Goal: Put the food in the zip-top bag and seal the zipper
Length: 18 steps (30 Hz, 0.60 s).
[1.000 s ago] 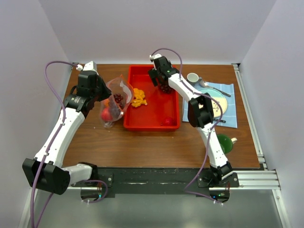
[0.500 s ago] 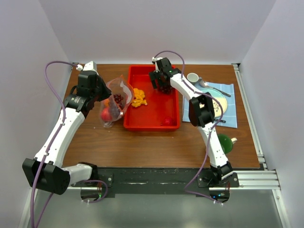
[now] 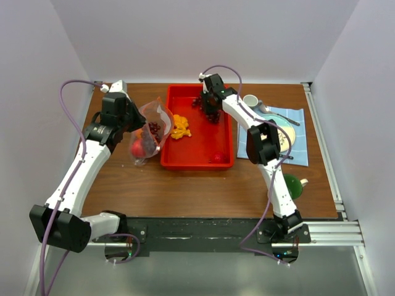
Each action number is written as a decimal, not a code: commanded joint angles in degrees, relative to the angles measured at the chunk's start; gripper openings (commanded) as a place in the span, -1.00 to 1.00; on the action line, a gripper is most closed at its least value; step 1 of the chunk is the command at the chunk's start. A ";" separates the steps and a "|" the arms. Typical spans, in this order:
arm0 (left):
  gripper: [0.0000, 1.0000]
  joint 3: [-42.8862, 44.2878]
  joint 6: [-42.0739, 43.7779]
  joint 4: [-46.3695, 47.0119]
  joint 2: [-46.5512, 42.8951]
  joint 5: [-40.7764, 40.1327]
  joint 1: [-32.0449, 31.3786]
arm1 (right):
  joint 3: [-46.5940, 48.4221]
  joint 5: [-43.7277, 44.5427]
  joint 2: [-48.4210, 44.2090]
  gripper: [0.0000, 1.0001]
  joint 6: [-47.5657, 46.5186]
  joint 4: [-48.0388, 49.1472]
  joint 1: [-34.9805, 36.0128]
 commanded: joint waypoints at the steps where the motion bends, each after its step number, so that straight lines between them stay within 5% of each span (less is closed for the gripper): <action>1: -1.00 -0.31 -0.06 3.22 0.27 0.65 0.54 | -1.37 -3.17 -8.00 -0.52 3.24 -2.13 0.42; 18: -1.00 -1.10 -1.56 6.65 3.17 2.23 0.54 | -10.42 -8.61 -31.55 -0.73 11.42 -1.25 2.08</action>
